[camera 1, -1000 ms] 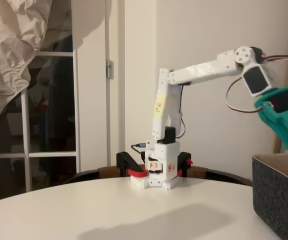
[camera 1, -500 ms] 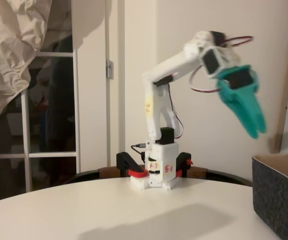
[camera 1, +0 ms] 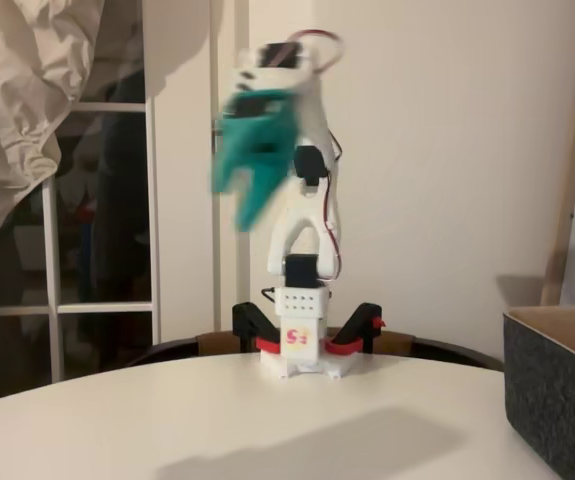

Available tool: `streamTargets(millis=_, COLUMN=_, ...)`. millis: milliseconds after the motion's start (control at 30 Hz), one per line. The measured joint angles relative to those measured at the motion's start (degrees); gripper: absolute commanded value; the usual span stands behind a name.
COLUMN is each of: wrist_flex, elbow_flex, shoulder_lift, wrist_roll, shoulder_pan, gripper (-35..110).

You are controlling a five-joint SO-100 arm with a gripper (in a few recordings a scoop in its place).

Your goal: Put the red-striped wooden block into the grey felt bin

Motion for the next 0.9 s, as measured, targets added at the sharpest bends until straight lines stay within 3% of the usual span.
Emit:
streamTargets(millis=233, wrist_flex=0.0, elbow_flex=6.86, shoulder_lift=0.09, wrist_roll=0.44, shoulder_pan=15.38, gripper=19)
streamTargets(millis=500, wrist_flex=-0.35, elbow_flex=25.4, shoulder_lift=1.58, wrist_roll=-3.16, shoulder_pan=19.34, gripper=19)
streamTargets(millis=900, wrist_flex=-15.03, elbow_flex=51.06, shoulder_lift=18.81, wrist_roll=-3.52, shoulder_pan=23.03, gripper=19)
